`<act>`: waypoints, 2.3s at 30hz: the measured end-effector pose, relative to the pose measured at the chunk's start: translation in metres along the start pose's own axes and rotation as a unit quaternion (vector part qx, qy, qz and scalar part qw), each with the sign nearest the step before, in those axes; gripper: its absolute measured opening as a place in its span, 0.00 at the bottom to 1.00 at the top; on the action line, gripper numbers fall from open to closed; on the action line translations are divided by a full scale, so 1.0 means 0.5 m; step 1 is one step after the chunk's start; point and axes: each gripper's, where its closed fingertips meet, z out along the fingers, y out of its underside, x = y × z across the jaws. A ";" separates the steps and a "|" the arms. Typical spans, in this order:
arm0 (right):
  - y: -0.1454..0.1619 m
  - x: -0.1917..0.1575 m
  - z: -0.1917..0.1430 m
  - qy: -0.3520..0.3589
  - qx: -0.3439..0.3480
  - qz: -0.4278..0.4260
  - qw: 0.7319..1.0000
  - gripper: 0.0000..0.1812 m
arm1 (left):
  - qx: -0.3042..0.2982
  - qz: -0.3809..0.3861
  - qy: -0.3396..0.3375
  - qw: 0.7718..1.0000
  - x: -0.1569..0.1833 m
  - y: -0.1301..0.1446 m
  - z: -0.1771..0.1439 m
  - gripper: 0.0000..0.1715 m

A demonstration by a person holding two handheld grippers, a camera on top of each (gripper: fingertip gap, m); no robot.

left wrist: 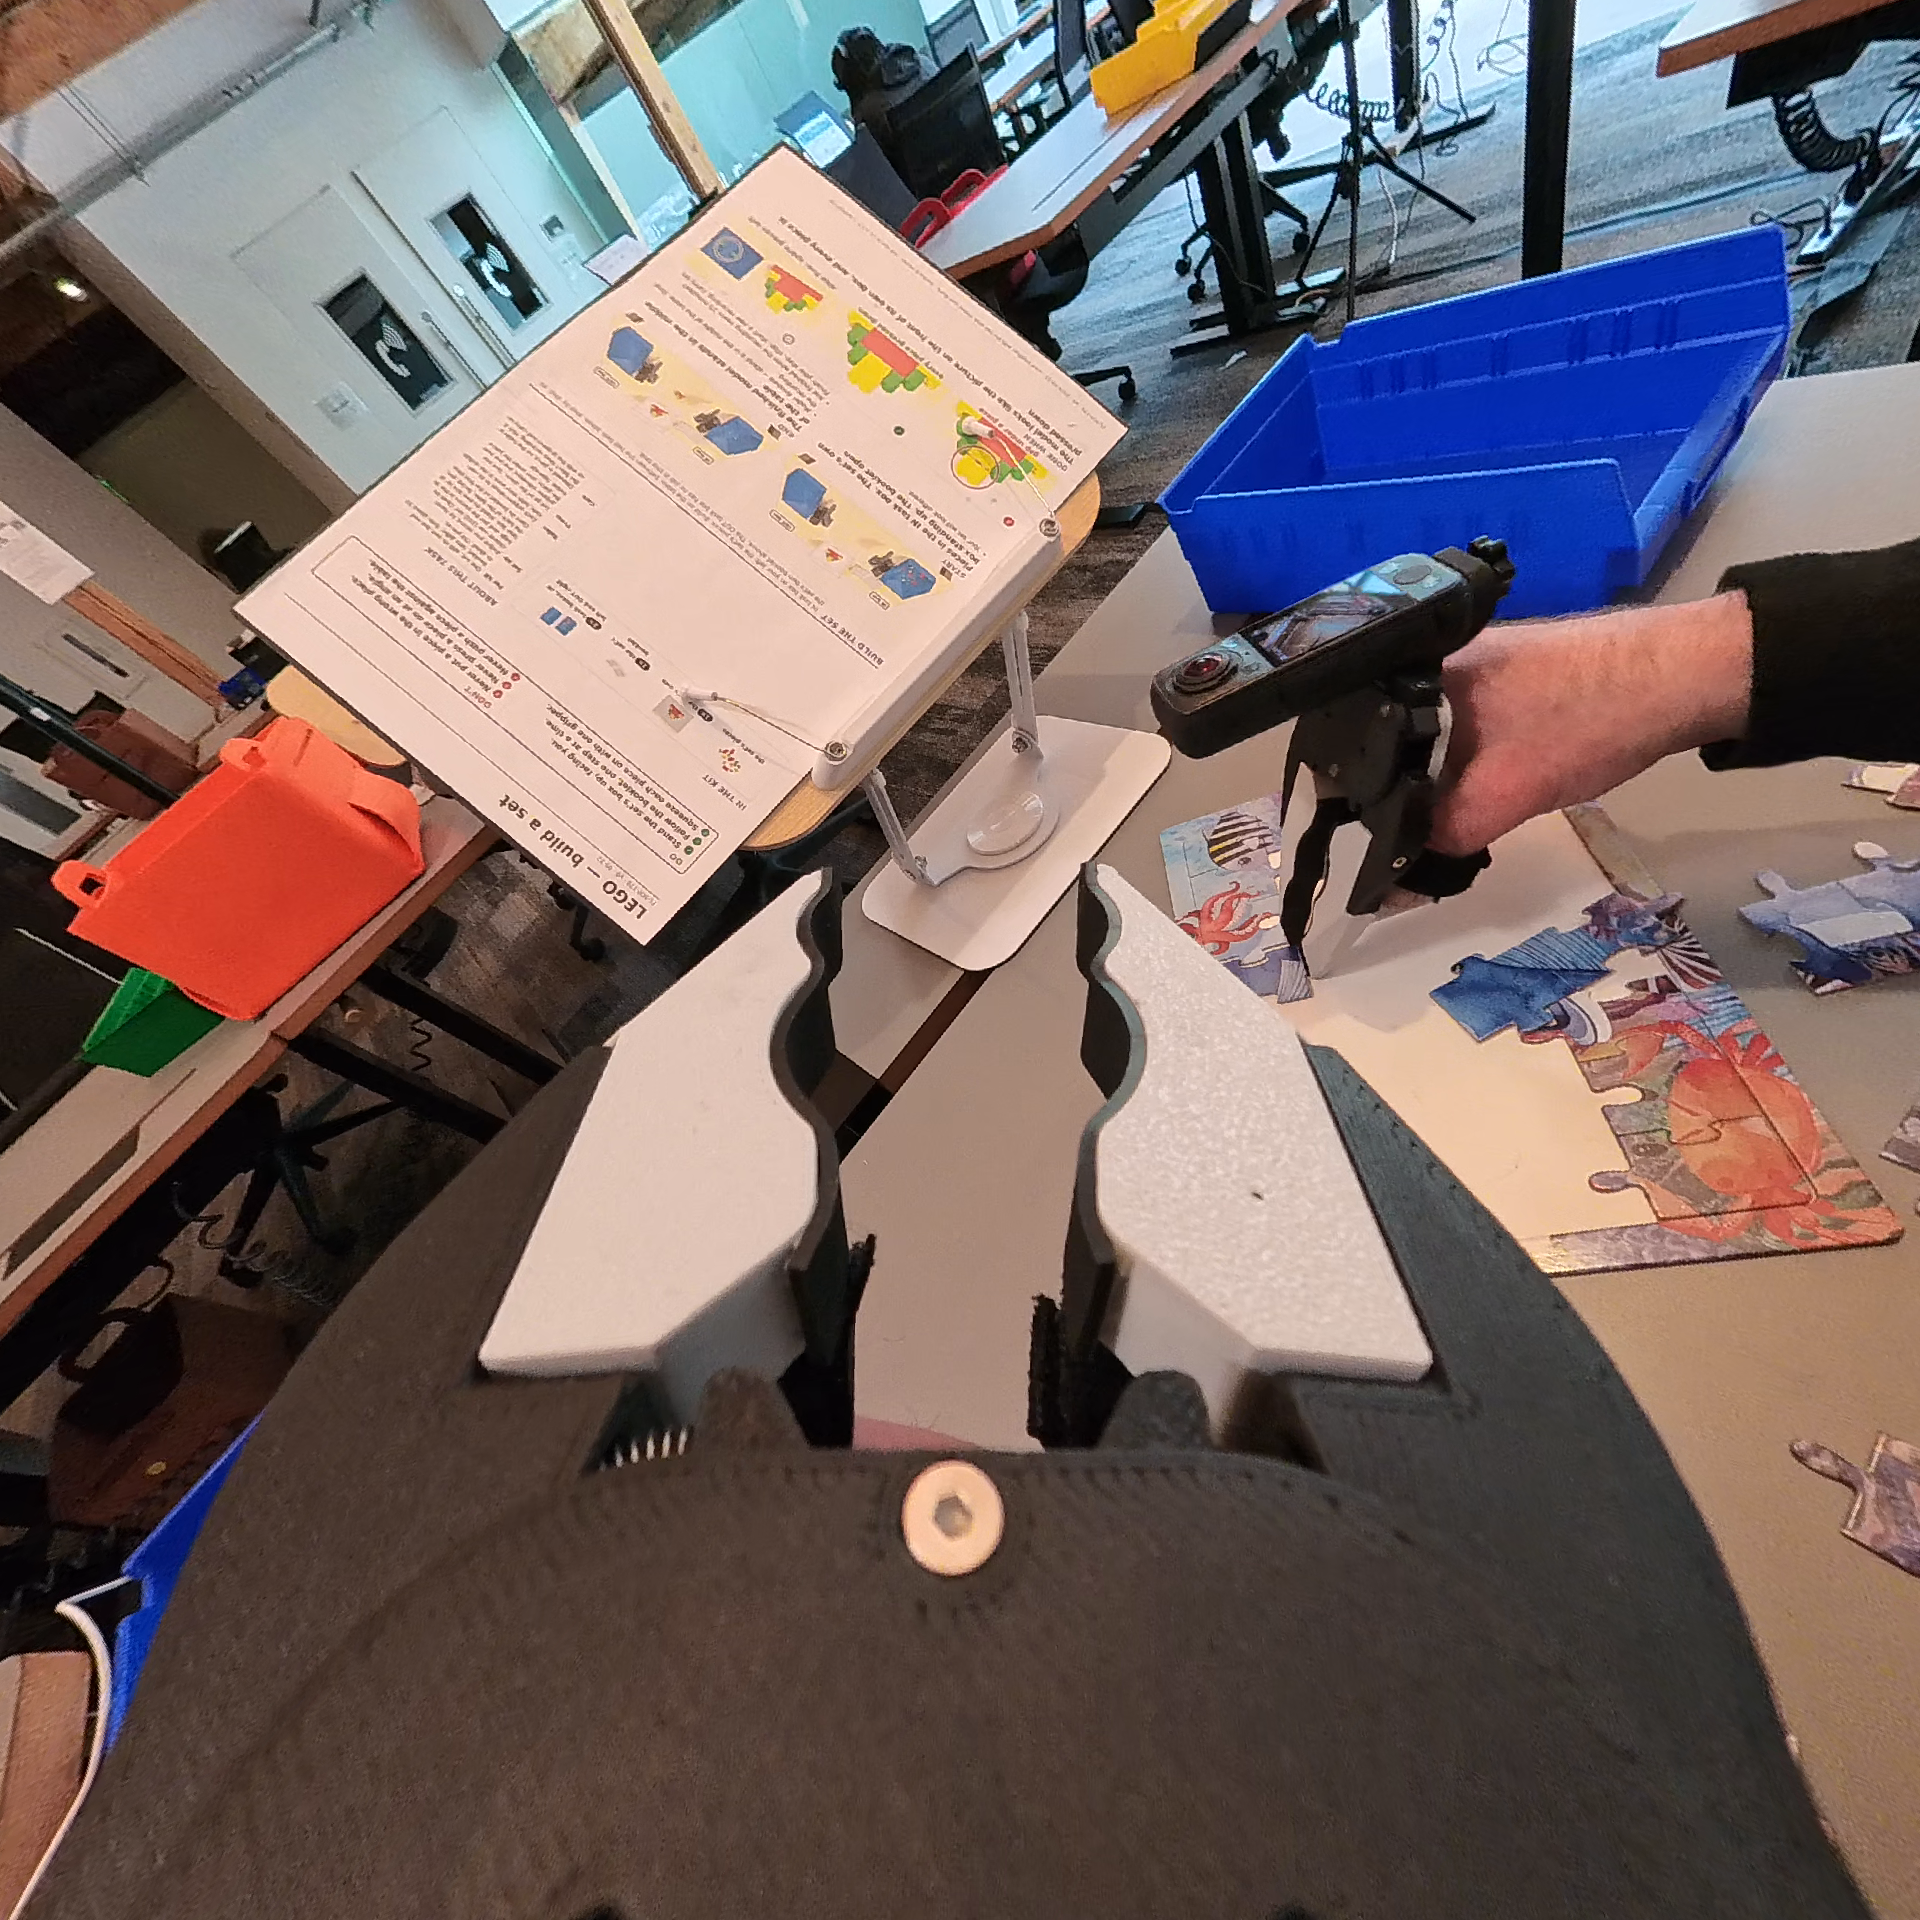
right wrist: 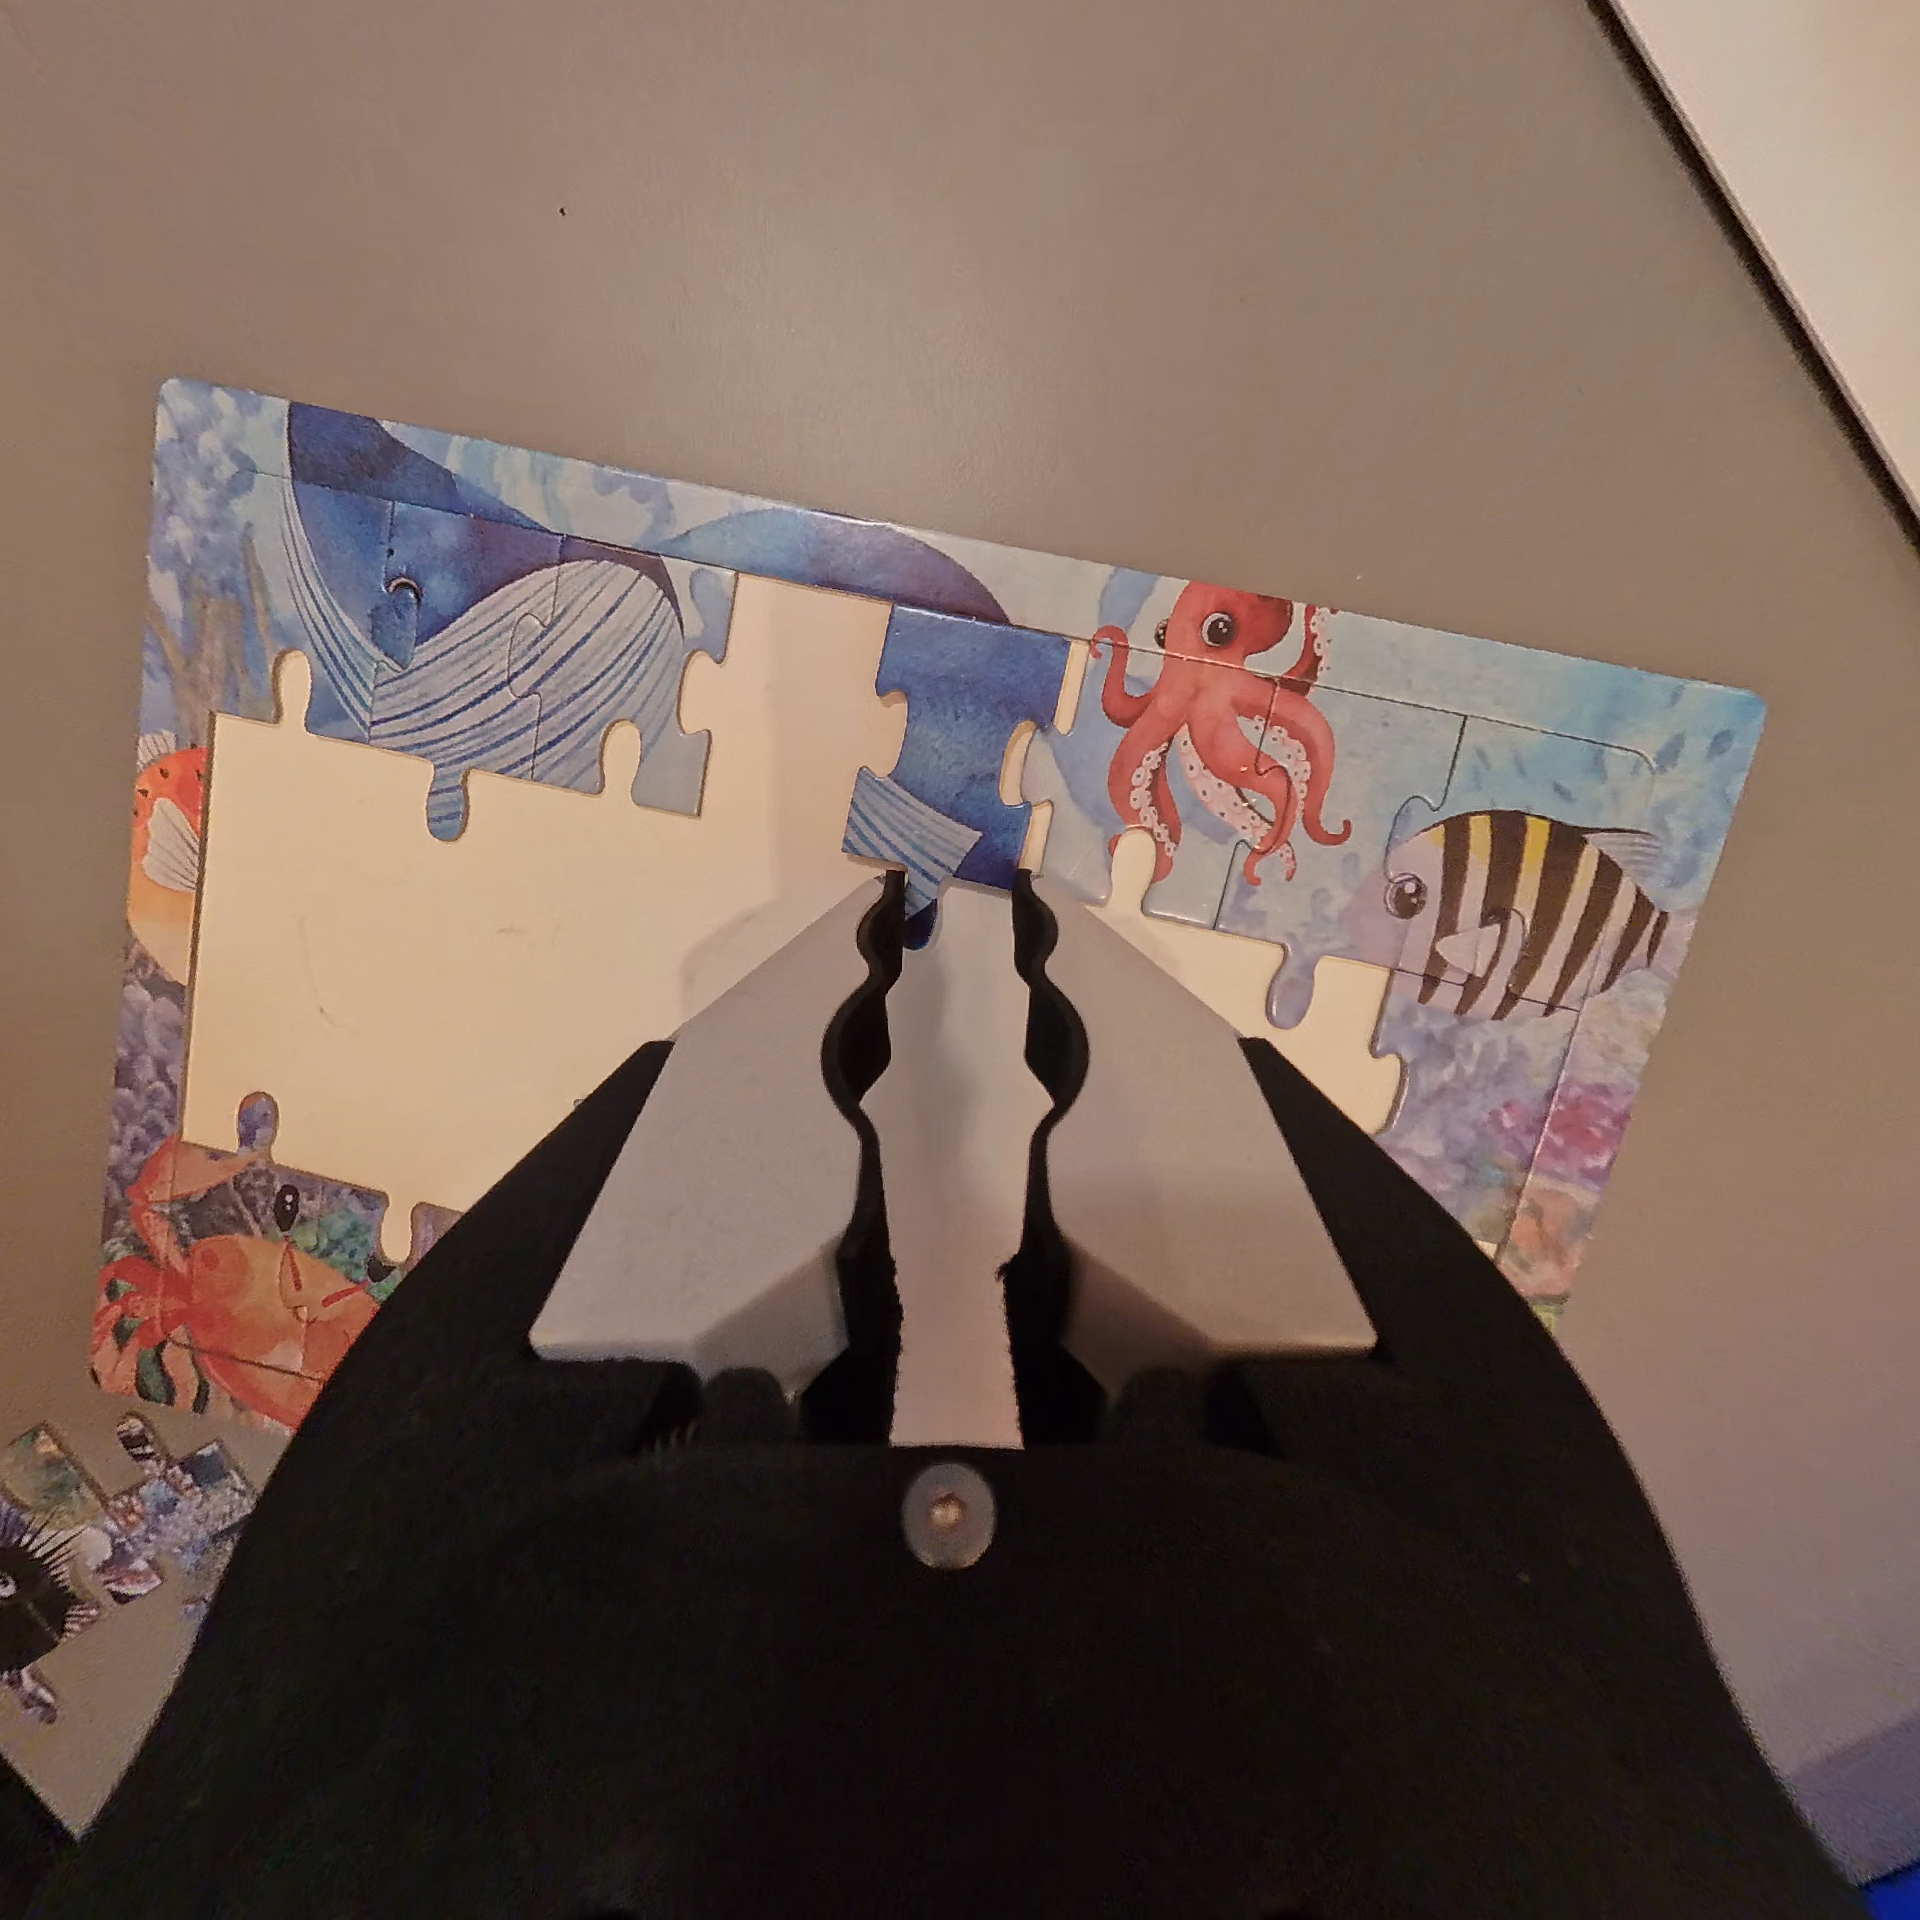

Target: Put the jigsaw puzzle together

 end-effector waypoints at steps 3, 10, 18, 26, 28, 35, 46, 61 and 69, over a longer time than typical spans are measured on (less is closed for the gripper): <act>0.000 -0.001 -0.001 -0.005 0.003 0.016 1.000 0.11 | -0.001 0.000 0.000 1.000 0.000 0.001 0.001 0.25; -0.001 -0.003 -0.002 -0.022 0.011 0.047 0.999 0.10 | -0.003 0.003 0.002 1.000 0.004 0.000 0.004 0.26; -0.004 -0.003 -0.002 -0.059 -0.015 0.066 0.996 0.10 | -0.004 0.002 0.001 1.000 0.002 0.001 0.005 0.25; -0.002 -0.026 -0.007 -0.059 -0.014 0.048 0.997 0.10 | -0.005 0.003 0.000 1.000 0.003 0.002 0.006 0.25; 0.000 -0.041 -0.012 -0.060 -0.010 0.040 0.997 0.10 | -0.005 0.003 0.000 1.000 0.003 0.002 0.006 0.26; 0.010 -0.090 -0.036 -0.061 0.003 0.020 0.998 0.10 | -0.006 0.006 0.003 1.000 0.008 -0.001 0.009 0.25; -0.006 -0.061 -0.008 -0.033 -0.012 0.030 0.999 0.10 | -0.003 0.005 0.000 1.000 0.005 -0.002 0.004 0.26; -0.013 -0.059 0.008 -0.028 -0.031 0.020 0.999 0.10 | -0.002 0.005 0.000 1.000 0.006 -0.003 0.003 0.25; -0.014 -0.061 0.009 -0.028 -0.035 0.013 0.999 0.10 | -0.003 0.005 0.001 1.000 0.006 -0.002 0.004 0.25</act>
